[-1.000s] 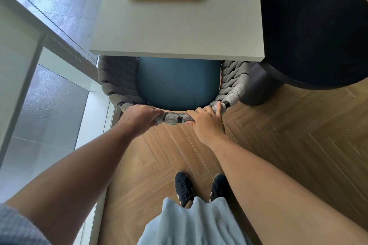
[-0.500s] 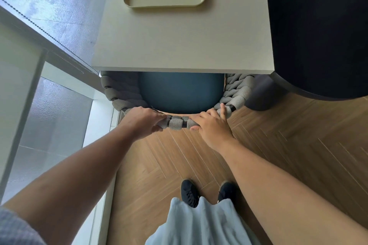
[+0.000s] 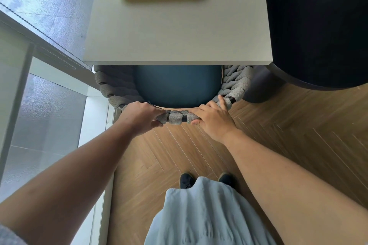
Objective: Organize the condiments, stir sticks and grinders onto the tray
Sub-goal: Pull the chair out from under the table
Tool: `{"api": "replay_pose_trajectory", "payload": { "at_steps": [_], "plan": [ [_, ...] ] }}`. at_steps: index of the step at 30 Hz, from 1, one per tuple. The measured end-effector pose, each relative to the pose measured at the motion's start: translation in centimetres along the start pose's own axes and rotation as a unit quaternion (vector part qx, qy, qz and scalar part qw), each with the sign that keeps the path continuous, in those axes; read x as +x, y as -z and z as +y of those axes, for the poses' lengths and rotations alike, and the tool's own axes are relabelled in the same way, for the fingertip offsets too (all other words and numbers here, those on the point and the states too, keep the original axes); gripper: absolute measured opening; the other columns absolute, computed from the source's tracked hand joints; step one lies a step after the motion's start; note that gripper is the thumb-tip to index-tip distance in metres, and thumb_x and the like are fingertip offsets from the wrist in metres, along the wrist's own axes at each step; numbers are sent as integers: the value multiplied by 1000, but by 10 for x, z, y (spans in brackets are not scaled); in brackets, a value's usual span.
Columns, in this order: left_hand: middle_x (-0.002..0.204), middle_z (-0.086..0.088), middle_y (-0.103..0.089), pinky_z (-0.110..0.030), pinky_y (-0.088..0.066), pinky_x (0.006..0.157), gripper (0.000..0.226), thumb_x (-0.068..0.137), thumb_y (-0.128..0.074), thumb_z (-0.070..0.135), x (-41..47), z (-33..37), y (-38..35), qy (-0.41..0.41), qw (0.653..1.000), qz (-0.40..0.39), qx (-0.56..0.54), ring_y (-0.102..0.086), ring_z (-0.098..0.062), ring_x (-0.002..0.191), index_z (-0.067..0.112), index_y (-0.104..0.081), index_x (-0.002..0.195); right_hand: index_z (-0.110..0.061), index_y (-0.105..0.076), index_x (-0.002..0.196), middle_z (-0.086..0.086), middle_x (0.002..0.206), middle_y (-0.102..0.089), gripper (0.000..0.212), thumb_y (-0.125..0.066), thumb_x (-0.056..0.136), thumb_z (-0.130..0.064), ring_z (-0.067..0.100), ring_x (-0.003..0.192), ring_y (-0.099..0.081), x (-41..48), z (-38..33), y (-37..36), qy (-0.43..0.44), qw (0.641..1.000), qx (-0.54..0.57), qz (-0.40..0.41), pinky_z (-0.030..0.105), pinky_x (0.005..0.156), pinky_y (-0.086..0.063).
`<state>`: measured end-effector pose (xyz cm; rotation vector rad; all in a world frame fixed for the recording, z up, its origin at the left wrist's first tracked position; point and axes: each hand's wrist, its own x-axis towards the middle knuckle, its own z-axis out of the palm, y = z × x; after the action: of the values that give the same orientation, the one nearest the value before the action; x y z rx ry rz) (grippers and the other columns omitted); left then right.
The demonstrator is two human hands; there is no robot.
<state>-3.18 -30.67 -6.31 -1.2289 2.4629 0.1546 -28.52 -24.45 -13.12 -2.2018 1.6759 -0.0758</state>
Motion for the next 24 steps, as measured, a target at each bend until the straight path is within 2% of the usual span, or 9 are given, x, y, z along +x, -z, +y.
{"api": "replay_pose_trajectory", "payload": {
  "at_steps": [3, 6, 8, 12, 14, 19, 24],
  "plan": [
    [111, 15, -72, -28, -54, 69, 53, 83, -64, 69, 2, -4, -5, 15, 999, -12, -31, -69, -17, 98, 48, -59, 132, -36, -56, 140, -7, 117, -66, 49, -53, 96, -57, 24, 114, -56, 2, -1, 6, -10, 1000, 4, -26, 58, 123, -8],
    [102, 15, -68, -29, -54, 67, 55, 76, -68, 71, 3, -6, -8, 39, 997, -32, -61, -66, -15, 95, 44, -65, 123, -34, -53, 140, -6, 121, -65, 52, -49, 96, -63, 24, 120, -54, 4, -2, 8, -26, 998, 2, -52, 54, 124, -5],
    [102, 14, -66, -34, -57, 71, 62, 70, -68, 74, 1, -7, -8, 44, 996, -44, -69, -63, -15, 97, 41, -64, 122, -32, -52, 139, -4, 124, -64, 56, -48, 95, -66, 25, 123, -53, 5, -3, 9, -40, 997, 5, -60, 53, 124, -5],
    [139, 4, -60, -41, -52, 99, 101, 66, -72, 78, -5, -3, -2, 55, 994, -67, -72, -55, -21, 127, 26, -47, 149, -25, -46, 146, 0, 138, -58, 73, -52, 89, -71, 27, 133, -46, 3, -6, 19, -62, 995, 4, -73, 53, 124, -4],
    [149, 3, -52, -42, -48, 105, 113, 64, -74, 79, -9, 1, 7, 58, 993, -73, -78, -48, -22, 135, 23, -37, 155, -24, -43, 148, 1, 143, -54, 80, -54, 87, -73, 27, 138, -41, -3, -7, 27, -61, 995, 4, -77, 54, 123, -6],
    [154, 3, -46, -43, -46, 107, 122, 62, -75, 80, -14, 16, 39, 40, 992, -80, -91, -43, -23, 139, 26, -24, 159, -26, -37, 153, -2, 157, -42, 83, -61, 86, -69, 27, 150, -24, -26, -2, 54, -82, 993, 34, -75, 58, 124, -9],
    [147, 2, -51, -43, -50, 102, 124, 62, -75, 80, -5, 46, 87, 12, 994, -65, -83, -47, -24, 134, 30, -18, 160, -25, -34, 154, -1, 157, -41, 88, -66, 83, -68, 25, 149, -27, -55, 12, 93, -120, 992, 37, -25, 58, 121, -13]
  ]
}}
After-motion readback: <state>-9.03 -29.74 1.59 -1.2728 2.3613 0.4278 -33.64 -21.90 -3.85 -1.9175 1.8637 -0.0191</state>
